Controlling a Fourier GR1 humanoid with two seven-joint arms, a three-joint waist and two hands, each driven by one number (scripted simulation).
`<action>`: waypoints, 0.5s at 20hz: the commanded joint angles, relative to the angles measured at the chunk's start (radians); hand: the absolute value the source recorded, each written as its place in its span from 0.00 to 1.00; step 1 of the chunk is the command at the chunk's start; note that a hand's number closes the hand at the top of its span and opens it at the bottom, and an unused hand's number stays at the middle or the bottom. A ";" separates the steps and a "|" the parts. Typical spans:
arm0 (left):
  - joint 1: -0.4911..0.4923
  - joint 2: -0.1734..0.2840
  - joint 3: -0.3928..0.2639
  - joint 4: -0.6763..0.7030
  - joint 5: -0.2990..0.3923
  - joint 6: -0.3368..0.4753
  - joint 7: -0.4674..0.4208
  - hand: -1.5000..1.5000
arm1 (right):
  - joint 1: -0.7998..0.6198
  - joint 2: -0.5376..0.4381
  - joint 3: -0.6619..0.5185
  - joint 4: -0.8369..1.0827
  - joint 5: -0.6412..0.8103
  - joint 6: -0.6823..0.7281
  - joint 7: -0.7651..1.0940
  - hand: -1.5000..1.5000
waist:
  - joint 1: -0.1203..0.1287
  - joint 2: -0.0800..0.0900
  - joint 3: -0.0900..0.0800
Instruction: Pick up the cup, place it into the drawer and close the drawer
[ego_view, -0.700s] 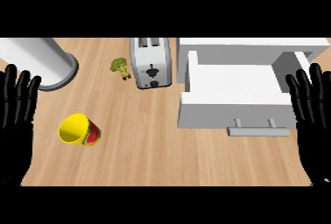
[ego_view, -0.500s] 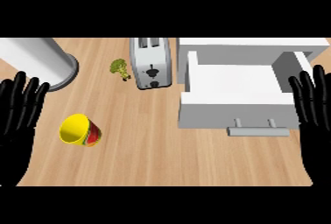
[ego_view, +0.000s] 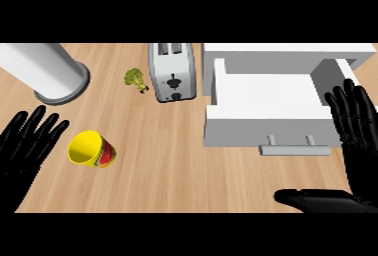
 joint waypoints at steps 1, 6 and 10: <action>-0.037 0.071 0.077 0.123 0.161 -0.096 0.048 0.00 | 0.017 -0.011 -0.006 0.011 -0.005 0.027 -0.012 0.00 | -0.006 0.000 0.001; -0.057 0.058 0.137 0.275 0.073 -0.141 -0.019 0.00 | -0.047 -0.019 -0.068 0.135 -0.034 0.048 -0.077 0.00 | -0.004 0.001 0.001; -0.102 0.040 0.145 0.357 -0.059 -0.134 -0.074 0.00 | -0.093 -0.056 -0.119 0.069 -0.096 0.074 0.024 0.00 | -0.006 0.001 0.001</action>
